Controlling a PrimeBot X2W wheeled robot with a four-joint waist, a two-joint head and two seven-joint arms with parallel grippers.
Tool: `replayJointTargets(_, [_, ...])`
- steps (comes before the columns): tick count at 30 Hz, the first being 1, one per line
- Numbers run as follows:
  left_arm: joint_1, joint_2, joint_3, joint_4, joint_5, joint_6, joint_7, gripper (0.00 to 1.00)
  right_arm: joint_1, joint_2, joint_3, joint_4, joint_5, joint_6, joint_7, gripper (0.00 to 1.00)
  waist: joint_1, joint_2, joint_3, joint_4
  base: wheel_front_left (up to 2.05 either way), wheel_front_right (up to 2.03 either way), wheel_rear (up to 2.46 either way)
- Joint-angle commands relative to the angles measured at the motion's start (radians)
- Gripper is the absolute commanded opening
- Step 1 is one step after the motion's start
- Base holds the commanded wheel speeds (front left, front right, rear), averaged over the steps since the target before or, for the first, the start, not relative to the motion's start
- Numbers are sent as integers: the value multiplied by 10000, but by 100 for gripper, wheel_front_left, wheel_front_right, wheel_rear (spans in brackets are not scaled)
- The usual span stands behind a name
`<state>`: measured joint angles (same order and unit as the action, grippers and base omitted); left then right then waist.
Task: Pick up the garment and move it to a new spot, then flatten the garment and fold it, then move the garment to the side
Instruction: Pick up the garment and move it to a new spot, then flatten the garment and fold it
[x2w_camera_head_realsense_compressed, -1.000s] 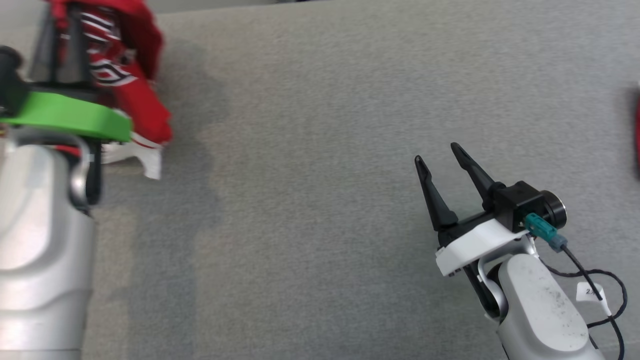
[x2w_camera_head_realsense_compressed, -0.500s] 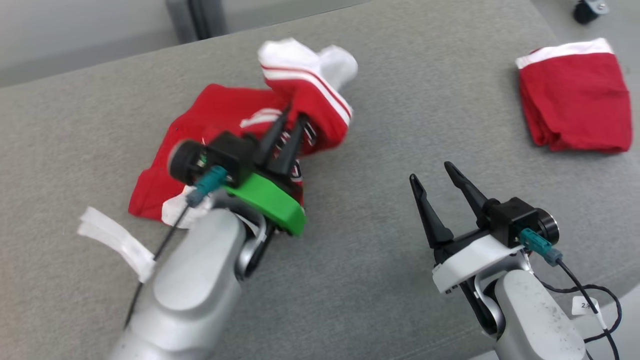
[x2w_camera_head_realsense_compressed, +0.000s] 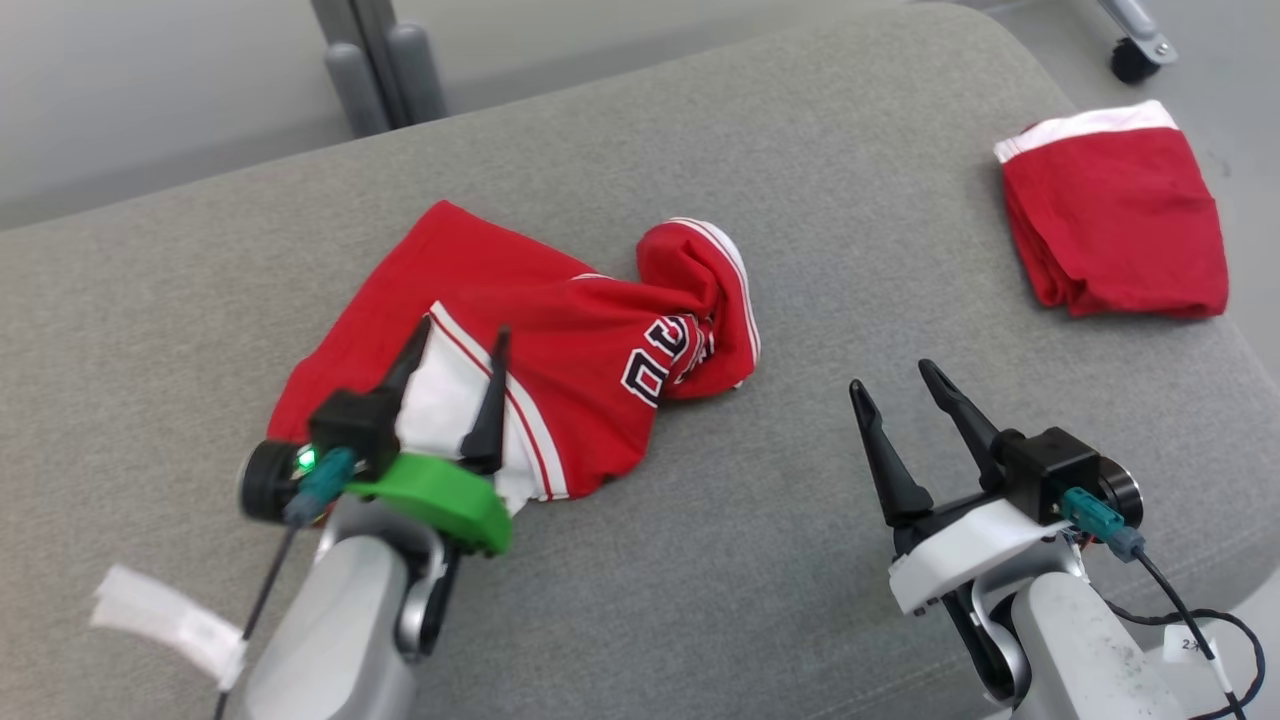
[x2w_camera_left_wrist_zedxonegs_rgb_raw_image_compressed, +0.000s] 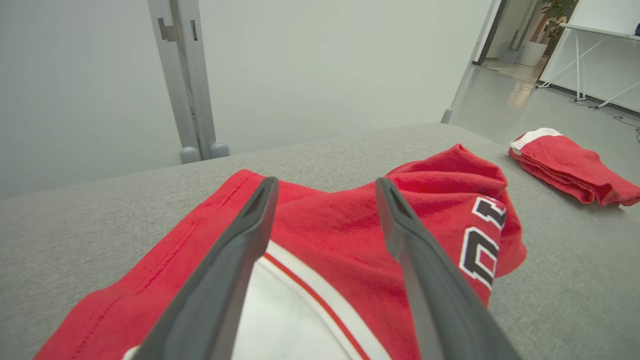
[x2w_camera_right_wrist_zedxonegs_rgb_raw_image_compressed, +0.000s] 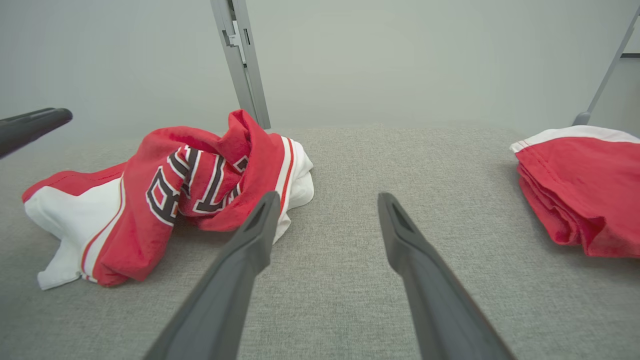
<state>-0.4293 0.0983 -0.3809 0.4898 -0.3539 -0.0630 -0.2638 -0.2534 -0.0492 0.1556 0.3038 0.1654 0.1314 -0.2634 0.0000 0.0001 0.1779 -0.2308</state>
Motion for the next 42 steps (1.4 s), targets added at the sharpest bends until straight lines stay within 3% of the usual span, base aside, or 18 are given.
replayJointTargets(1, [354,112,389,-190,219,140,-8,100,173,-44,-53,56,-60,-15,-14,100,0,-1,-254,319,0,0,0])
replayJointTargets(13, [3461,-274,3484,-1559,1317,215,-8,100,718,-39,-254,431,-175,-15,-16,100,0,-1,-1065,1229,0,0,0])
replayJointTargets(19, [4474,-433,4207,-1787,1595,100,-8,100,1031,-36,-342,613,-211,-15,-14,100,0,-1,-1301,1650,0,0,0])
replayJointTargets(26, [5069,-466,4143,-1673,1214,175,-8,100,1174,-41,-281,758,-131,-15,-14,100,0,-1,-1355,1955,0,0,0])
replayJointTargets(35, [4617,-461,3777,-1789,1047,121,-6,100,676,-38,158,655,-109,-15,-14,100,0,-1,-1007,2215,0,0,0])
replayJointTargets(42, [4084,-462,3625,-1941,993,-23,-8,100,-538,-39,2392,817,256,-15,-14,100,0,-1,-420,2552,0,0,0])
